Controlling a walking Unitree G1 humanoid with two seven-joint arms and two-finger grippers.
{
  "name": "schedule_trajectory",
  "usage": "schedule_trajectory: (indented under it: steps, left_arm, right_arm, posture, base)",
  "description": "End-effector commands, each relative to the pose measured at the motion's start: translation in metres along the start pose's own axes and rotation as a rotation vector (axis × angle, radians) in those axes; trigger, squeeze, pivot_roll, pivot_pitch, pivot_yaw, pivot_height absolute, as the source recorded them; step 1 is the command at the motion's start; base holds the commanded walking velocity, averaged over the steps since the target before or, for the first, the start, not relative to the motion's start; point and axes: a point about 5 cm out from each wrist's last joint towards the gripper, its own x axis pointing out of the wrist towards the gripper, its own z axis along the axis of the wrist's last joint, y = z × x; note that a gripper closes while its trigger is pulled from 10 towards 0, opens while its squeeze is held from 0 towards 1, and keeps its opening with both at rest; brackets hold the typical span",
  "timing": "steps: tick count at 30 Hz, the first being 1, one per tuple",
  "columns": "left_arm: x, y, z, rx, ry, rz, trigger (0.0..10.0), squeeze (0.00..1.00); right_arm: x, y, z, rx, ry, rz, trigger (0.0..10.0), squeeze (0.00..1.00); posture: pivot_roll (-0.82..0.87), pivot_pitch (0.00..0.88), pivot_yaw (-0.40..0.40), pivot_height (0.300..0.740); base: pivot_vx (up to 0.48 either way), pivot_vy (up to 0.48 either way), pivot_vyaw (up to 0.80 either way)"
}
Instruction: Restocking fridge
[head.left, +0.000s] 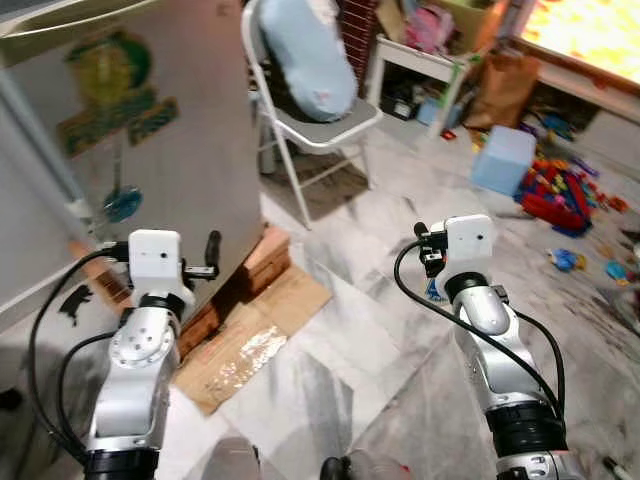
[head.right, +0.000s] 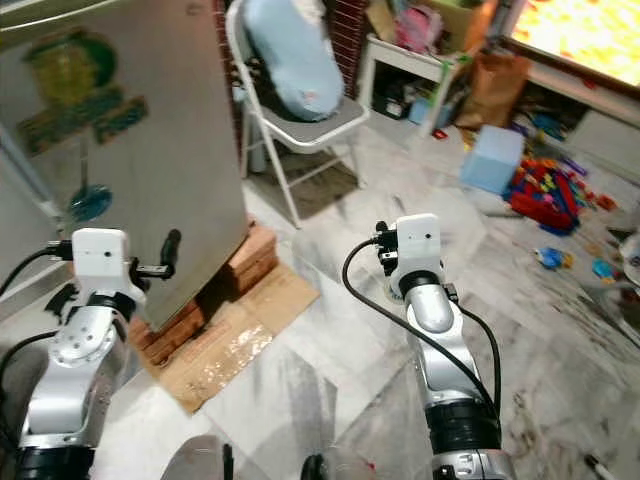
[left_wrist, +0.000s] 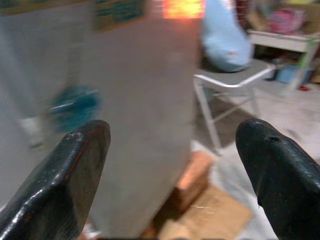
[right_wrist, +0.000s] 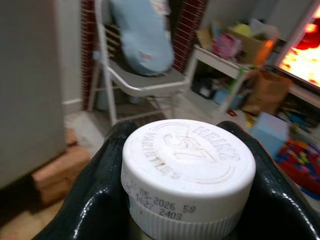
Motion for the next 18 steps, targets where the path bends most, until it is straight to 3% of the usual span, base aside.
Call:
schedule_trajectory:
  steps: [1,12,18]
  left_arm:
    - [0.0033,0.0048,0.0038,0.003,-0.019,0.021,10.0,0.0]
    - [0.0084,0.0079,0.0058,0.016,-0.032,0.026,10.0,0.0]
    - [0.0084,0.0032,0.0052,0.014,-0.034,0.001,10.0,0.0]
  right_arm:
    - [0.0033,0.0,0.0108,0.019,-0.046,0.002,10.0,0.0]
    - [0.0027,-0.003,0.0108,0.002,-0.051,-0.01,10.0,0.0]
    - [0.0037,-0.0027,0.0116,0.008,-0.054,-0.011,10.0,0.0]
  posture:
    - [0.08,0.099,-0.079,0.74]
    - [0.07,0.095,-0.076,0.74]
    - [0.08,0.096,-0.077,0.74]
  base:
    - [0.0,0.48,0.0]
    - [0.0,0.471,0.0]
    - [0.341,0.327,0.0]
